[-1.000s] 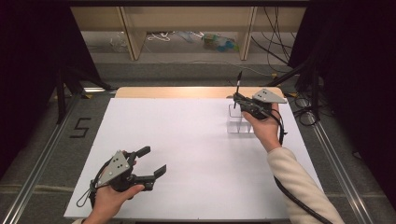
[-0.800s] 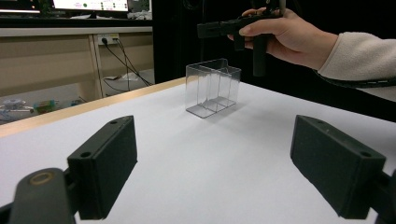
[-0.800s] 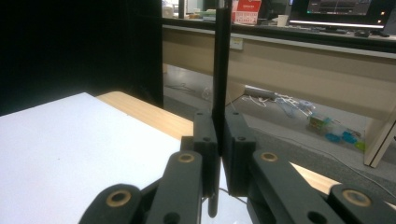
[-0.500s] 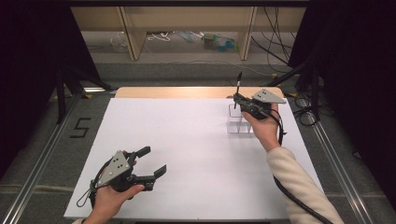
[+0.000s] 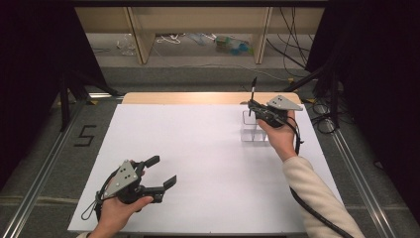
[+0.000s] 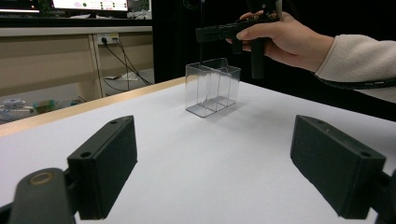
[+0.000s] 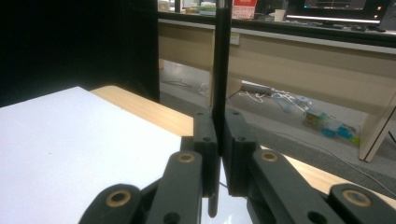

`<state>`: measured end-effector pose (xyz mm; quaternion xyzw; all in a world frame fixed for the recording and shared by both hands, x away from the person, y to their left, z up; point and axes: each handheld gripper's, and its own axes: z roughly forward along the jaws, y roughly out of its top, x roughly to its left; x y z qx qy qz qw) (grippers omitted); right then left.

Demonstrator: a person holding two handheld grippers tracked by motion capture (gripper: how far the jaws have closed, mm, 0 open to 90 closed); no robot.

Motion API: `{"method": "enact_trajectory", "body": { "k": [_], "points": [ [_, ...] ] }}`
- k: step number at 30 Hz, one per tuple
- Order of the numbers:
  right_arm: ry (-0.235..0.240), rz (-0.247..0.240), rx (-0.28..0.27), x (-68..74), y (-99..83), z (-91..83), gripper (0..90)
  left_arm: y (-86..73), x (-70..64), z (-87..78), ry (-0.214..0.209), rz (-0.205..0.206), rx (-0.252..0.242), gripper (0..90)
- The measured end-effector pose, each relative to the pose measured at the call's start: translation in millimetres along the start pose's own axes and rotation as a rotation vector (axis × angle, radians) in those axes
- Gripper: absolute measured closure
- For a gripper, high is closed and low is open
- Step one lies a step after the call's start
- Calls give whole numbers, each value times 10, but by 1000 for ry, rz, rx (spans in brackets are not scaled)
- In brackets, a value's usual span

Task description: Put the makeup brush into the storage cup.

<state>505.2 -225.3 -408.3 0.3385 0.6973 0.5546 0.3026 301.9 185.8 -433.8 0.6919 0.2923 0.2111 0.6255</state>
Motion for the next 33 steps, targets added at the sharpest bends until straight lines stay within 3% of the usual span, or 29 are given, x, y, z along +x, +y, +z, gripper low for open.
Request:
{"method": "enact_trajectory", "body": {
  "k": [8,13,15,18,23,33],
  "points": [
    [2,0,28,6,-13,-5,858,1,0,-2,-1,2,1,149],
    [-2,-17,0,-4,-31,17,858,0,1,-2,-1,1,1,149],
    [-3,4,19,9,-36,13,858,0,0,-2,-1,1,0,149],
    [-10,-13,7,-6,-45,23,858,0,0,-2,-1,2,0,149],
    [-1,10,41,9,-51,11,858,1,0,-2,-1,3,1,149],
    [-8,-2,24,-5,-86,35,857,-1,1,-3,-1,2,2,149]
  ]
}}
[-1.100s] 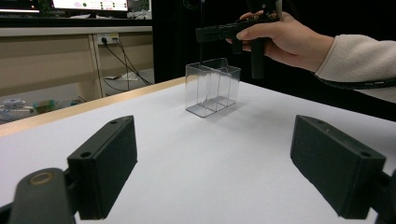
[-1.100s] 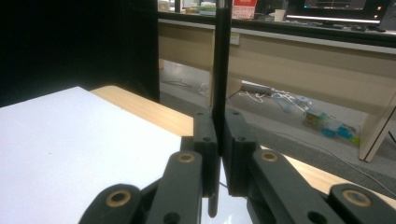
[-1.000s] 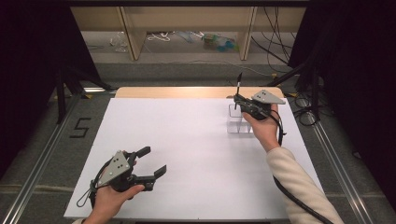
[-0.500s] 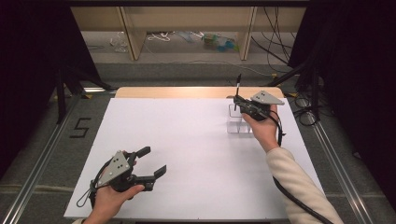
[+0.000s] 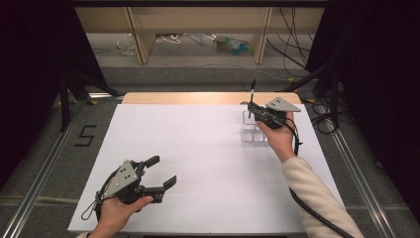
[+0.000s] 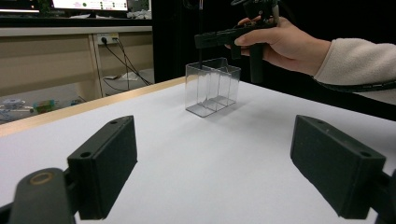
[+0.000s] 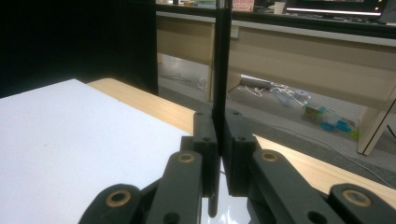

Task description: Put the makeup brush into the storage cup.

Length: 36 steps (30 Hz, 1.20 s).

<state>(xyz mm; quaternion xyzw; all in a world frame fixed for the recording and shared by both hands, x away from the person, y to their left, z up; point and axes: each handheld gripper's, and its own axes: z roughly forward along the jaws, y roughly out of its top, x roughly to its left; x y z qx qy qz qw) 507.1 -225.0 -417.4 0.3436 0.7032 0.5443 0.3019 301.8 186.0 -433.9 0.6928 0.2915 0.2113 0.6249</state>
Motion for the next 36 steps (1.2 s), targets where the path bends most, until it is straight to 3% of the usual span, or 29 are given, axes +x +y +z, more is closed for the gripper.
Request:
{"method": "enact_trajectory", "body": {
  "k": [7,8,18,25,33,36],
  "points": [
    [-3,-10,-2,-4,-13,10,857,0,-1,0,0,1,0,149],
    [10,14,9,10,-17,9,857,0,-1,0,0,0,-1,149],
    [8,7,23,4,-26,6,857,0,0,-1,0,0,0,150],
    [-3,-12,5,-5,-39,19,857,-1,0,-1,0,1,0,149],
    [4,9,22,7,-46,16,857,-2,0,-1,-1,1,1,149],
    [-4,-10,16,-2,-50,20,857,-2,0,0,-1,0,1,149]
  ]
}}
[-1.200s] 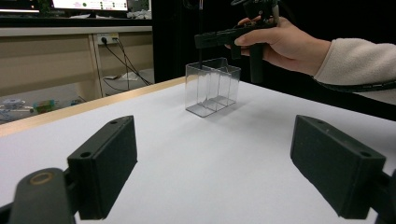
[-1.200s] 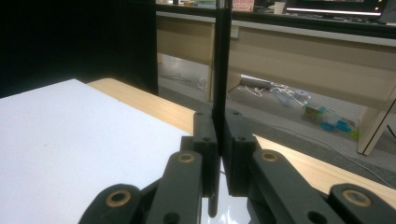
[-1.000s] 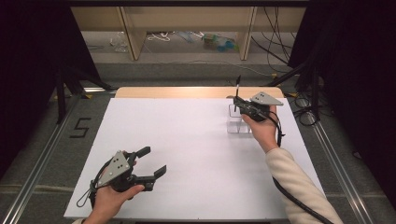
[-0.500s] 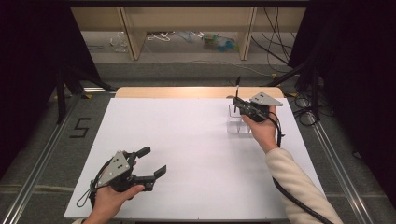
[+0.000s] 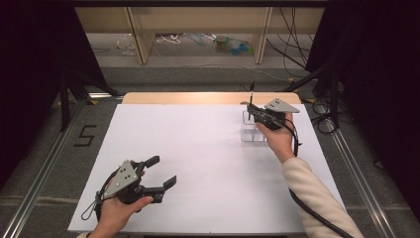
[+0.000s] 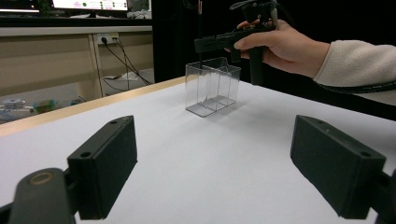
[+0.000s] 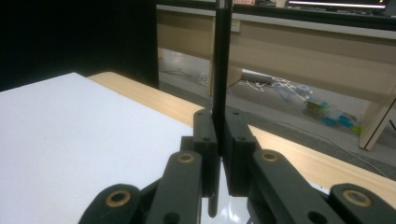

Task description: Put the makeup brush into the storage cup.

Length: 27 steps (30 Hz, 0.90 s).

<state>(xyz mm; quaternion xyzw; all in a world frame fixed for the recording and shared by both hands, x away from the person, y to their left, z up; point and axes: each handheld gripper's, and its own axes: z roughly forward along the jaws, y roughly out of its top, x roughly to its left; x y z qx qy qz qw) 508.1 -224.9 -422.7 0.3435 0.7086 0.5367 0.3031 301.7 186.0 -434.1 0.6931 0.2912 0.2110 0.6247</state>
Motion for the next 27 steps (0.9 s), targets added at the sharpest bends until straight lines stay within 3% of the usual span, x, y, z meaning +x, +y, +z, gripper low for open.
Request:
{"method": "enact_trajectory", "body": {
  "k": [27],
  "points": [
    [12,18,29,14,-29,4,856,-3,1,4,0,4,2,149]
  ]
}}
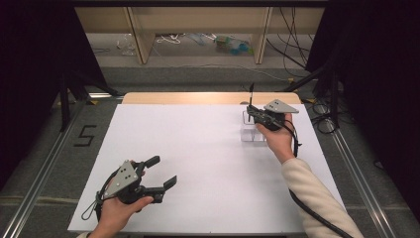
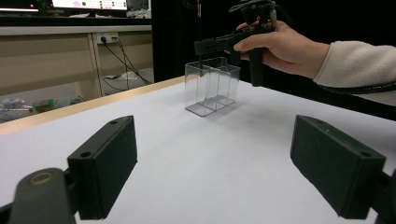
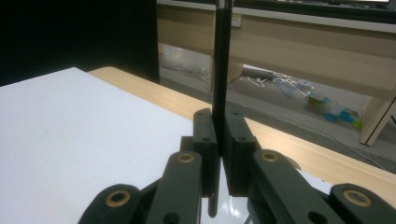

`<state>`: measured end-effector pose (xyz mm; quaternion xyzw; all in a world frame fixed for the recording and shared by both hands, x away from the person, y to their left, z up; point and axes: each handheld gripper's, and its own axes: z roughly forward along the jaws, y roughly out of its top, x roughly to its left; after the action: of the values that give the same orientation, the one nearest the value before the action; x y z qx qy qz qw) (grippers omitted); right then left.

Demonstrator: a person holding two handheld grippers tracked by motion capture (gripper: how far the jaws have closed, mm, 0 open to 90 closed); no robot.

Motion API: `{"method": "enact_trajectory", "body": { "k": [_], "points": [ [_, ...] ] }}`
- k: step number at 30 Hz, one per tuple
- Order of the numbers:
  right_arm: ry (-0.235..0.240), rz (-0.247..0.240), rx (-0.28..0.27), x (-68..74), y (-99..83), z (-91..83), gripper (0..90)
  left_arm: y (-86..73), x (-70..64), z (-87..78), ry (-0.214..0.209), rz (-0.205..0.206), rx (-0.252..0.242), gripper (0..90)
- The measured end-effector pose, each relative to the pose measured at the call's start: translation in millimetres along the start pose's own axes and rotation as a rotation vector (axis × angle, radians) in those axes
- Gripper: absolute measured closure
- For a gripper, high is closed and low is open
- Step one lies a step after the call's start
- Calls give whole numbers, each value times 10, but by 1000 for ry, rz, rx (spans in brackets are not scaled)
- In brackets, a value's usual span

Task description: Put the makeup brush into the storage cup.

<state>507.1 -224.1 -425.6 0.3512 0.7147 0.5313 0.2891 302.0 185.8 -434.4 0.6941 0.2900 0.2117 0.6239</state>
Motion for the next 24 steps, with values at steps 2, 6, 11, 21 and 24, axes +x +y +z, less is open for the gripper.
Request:
{"method": "enact_trajectory", "body": {
  "k": [2,6,11,21,24],
  "points": [
    [3,1,-4,-1,-4,4,856,0,0,0,0,0,0,149],
    [2,3,18,-2,-5,-9,855,0,1,-2,-1,1,1,149],
    [-3,-3,12,-10,-7,-8,854,0,1,-3,0,1,2,149],
    [-10,-12,-3,-21,-17,-7,852,-2,2,-2,0,0,2,149],
    [-10,-11,0,-24,-20,-7,839,-2,3,-4,-1,1,2,149]
  ]
}}
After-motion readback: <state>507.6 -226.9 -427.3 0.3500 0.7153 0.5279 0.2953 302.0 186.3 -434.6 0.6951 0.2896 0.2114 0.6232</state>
